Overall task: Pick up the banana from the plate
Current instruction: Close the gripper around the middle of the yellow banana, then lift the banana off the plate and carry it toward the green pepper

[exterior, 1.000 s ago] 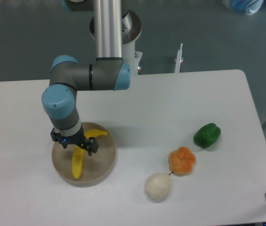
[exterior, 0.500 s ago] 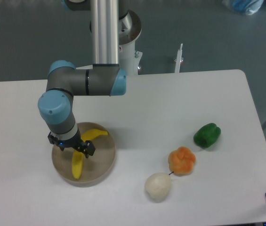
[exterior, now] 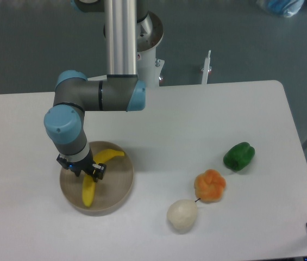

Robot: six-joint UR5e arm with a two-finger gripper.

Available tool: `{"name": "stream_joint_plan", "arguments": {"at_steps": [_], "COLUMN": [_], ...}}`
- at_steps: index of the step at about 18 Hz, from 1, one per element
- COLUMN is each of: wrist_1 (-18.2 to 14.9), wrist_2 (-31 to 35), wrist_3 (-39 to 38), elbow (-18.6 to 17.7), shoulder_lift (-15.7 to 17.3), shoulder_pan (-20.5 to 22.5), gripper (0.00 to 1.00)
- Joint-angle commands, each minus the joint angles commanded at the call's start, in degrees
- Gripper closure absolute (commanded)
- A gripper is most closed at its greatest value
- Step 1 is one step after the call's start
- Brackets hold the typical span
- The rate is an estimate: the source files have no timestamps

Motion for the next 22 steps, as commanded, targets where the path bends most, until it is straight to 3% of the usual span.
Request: {"name": "stream_joint_plan", "arguments": {"at_steps": [10, 13, 17, 22], "wrist_1": [-0.09, -0.35, -1.14, -1.32], "wrist_2": [2.45, 3.34, 3.34, 3.34], "wrist_3": [3.15, 7.98, 17.21, 27.4], "elbow": [0.79, 0.79, 1.14, 1.23], "shoulder_lift": [1.05, 4.56, 8.69, 10.28], "shoulder_pan": [0.96, 4.29, 11.85, 18.8], "gripper": [0.76, 0.76, 0.76, 0.76]}}
